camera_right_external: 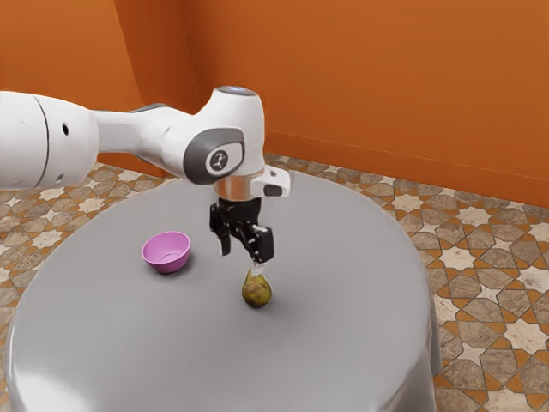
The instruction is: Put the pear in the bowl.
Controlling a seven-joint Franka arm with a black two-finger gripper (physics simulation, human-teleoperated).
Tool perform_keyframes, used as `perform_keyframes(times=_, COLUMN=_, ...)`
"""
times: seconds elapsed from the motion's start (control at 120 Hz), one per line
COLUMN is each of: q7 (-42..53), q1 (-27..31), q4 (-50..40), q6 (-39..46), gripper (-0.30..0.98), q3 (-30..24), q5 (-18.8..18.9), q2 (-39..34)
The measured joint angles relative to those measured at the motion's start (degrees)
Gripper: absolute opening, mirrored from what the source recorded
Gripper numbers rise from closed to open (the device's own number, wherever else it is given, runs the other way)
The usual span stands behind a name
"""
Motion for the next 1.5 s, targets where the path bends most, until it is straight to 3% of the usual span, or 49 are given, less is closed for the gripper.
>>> perform_keyframes(times=0.275, q7=-1.0, q1=0.0, q4=-15.3, q6=16.6, gripper=0.69, q3=0.0, q5=0.0, q2=-6.2)
perform_keyframes(times=0.6, q7=-1.8, q1=1.5, q4=-16.6, q6=28.7, gripper=0.69, q3=0.5, q5=-2.2, q2=-1.6)
perform_keyframes(times=0.983, q7=-2.3, q1=2.3, q4=-15.0, q6=32.7, gripper=0.69, q3=0.6, q5=-5.3, q2=2.6)
perform_keyframes(times=1.5, q7=-2.5, q1=2.5, q4=-10.6, q6=33.5, gripper=0.69, q3=0.6, q5=-6.0, q2=9.6)
